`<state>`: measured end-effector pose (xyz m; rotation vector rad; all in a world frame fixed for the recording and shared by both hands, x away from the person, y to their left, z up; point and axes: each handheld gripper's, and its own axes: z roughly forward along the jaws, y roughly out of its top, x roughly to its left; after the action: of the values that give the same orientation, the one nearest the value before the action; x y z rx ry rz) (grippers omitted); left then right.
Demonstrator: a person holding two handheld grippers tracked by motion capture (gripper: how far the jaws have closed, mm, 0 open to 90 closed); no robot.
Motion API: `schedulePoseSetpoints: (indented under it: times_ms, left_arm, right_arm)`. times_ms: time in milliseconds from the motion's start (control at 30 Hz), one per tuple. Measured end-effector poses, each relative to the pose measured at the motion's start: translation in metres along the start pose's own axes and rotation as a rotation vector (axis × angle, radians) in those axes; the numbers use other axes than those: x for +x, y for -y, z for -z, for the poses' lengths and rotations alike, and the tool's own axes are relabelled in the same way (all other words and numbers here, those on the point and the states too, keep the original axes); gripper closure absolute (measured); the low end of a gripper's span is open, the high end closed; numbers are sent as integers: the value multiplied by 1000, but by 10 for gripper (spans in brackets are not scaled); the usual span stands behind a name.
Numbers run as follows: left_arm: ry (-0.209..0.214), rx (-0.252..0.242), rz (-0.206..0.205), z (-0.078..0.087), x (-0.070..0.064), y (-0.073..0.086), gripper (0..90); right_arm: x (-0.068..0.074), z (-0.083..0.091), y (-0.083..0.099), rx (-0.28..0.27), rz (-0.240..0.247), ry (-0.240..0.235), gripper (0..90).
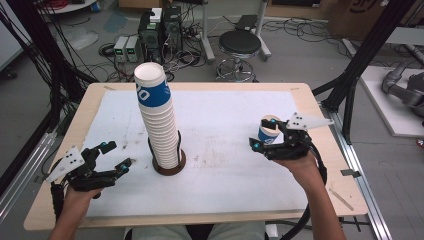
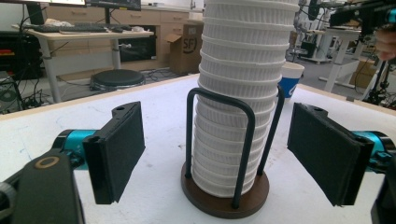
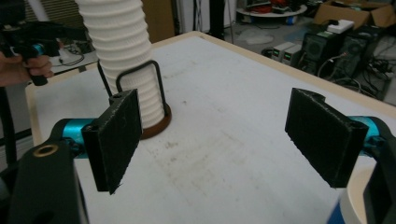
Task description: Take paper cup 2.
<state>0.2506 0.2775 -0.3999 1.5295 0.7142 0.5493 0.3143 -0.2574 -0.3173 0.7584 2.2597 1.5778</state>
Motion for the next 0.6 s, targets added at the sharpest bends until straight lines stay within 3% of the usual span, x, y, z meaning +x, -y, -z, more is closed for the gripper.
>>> schedulePoseSetpoints:
  times_ms: [233,600]
  left_arm:
    - [6,0,1,0,0,0,186]
    - [15,-1,-2,-1,-1,0,187]
  right_arm:
    - [12,-22,-46,41,79,-79,194]
    - [25,-45,-111,83,157,-185,194]
